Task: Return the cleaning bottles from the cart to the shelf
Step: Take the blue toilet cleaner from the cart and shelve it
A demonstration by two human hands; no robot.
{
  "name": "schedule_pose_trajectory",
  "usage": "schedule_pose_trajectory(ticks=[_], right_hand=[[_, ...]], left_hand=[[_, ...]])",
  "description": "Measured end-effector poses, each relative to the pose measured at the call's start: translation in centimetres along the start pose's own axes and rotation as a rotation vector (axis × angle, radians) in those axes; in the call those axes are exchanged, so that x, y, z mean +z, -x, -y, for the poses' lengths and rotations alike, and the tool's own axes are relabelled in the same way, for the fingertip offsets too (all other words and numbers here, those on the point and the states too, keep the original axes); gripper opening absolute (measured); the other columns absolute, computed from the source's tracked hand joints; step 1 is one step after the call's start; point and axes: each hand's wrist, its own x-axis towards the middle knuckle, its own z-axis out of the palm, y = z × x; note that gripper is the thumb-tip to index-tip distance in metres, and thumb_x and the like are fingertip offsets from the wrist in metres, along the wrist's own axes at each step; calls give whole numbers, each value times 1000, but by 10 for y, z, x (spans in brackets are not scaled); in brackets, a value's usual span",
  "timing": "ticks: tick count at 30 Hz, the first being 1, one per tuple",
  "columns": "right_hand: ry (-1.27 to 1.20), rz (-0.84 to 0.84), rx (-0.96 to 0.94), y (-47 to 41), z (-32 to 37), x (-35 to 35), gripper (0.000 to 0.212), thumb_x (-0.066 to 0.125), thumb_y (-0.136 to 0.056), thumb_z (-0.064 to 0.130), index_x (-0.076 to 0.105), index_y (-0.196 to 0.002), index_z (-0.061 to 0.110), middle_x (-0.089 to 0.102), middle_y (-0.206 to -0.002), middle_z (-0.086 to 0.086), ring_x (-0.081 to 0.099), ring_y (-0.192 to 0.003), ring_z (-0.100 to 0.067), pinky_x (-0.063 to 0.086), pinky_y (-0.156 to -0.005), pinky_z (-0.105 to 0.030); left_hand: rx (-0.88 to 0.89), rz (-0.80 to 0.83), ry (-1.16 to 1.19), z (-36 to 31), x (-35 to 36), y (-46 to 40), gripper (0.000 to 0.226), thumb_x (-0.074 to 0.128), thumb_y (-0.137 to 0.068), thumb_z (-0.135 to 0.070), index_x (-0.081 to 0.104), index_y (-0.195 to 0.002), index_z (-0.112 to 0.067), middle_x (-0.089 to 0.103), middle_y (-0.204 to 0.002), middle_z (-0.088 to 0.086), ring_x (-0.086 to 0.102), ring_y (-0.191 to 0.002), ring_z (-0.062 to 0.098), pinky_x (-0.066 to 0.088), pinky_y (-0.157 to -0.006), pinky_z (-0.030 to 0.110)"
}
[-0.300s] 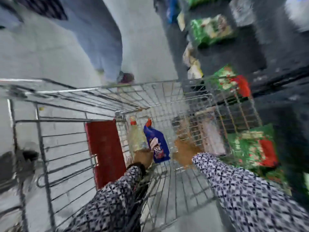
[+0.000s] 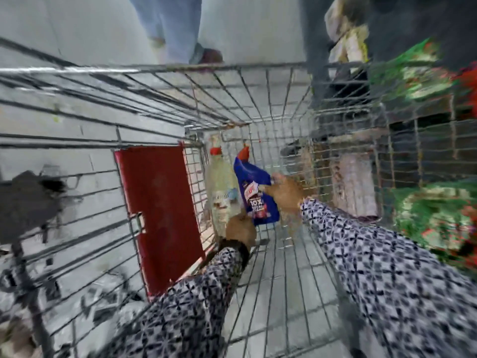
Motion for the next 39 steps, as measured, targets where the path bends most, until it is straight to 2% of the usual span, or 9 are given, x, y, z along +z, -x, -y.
schedule_pose_trajectory(ticks=[3, 7, 13, 16, 20, 24, 27, 32, 39], right_hand=[[-7, -1, -54, -1, -1, 1, 35, 78, -84, 37, 75, -97, 5, 77, -95, -26, 73, -88, -38, 58, -80, -51], [-2, -3, -3, 12, 3, -13, 29, 80, -78, 36, 64, -66, 14, 66, -71, -15, 64, -66, -30, 48, -64, -39], [-149, -107, 2, 83, 12, -71, 29, 75, -91, 28, 57, -69, 23, 64, -75, -3, 62, -71, -23, 40, -55, -26], [-367, -159, -84, 141, 14, -98, 16, 72, -94, 24, 68, -84, 13, 75, -91, -11, 72, -88, -32, 59, -79, -41], [-693, -309, -189, 241, 11, -121, 9, 70, -94, 22, 72, -99, 15, 77, -114, -21, 74, -107, -39, 57, -98, -60], [-926, -532, -357, 364, -1, -137, 6, 67, -98, 14, 67, -93, 18, 75, -91, -3, 75, -74, -8, 62, -81, -45], [-1058, -693, -464, 475, -27, -139, 6, 64, -99, 21, 69, -96, 19, 76, -92, -3, 75, -76, -11, 64, -80, -42], [-1079, -1039, -524, 649, -93, -125, 15, 59, -102, 26, 69, -95, 17, 78, -84, 12, 69, -77, -2, 59, -74, -29], [-1094, -1467, -607, 848, -165, -73, 18, 55, -105, 18, 70, -114, 16, 79, -93, 7, 73, -79, -5, 58, -64, -21]], left_hand=[[22, -106, 169, 6, 13, -3, 57, 49, -88, -38, 73, -128, -5, 76, -121, 25, 70, -117, 41, 56, -101, 43], [-34, 48, 258, -13, 7, 17, 34, 47, -108, -16, 66, -128, 4, 65, -100, 15, 58, -97, 29, 43, -56, 21], [61, 296, 416, -41, -24, 77, 16, 46, -108, -18, 59, -118, -17, 65, -101, 12, 60, -74, 20, 50, -69, 35], [246, 385, 345, -61, -44, 128, 27, 49, -107, -7, 59, -132, -9, 66, -118, 13, 65, -100, 26, 57, -97, 51], [490, 410, 220, -80, -58, 220, 25, 53, -105, -3, 59, -129, -10, 71, -107, 1, 66, -99, 20, 56, -99, 42], [704, 465, 168, -81, -49, 325, 24, 53, -104, -1, 66, -112, -20, 78, -79, -17, 71, -80, 3, 58, -87, 31], [882, 582, 89, -65, -29, 413, 26, 52, -103, 1, 65, -117, -18, 76, -74, -16, 72, -73, 1, 60, -85, 30], [1105, 838, -32, -27, 18, 539, 29, 63, -86, -9, 79, -105, -24, 80, -89, -11, 75, -78, 6, 64, -78, 34], [1406, 1071, -255, 29, 95, 682, 37, 63, -93, -20, 67, -130, -19, 77, -123, 7, 73, -116, 30, 53, -105, 66]])
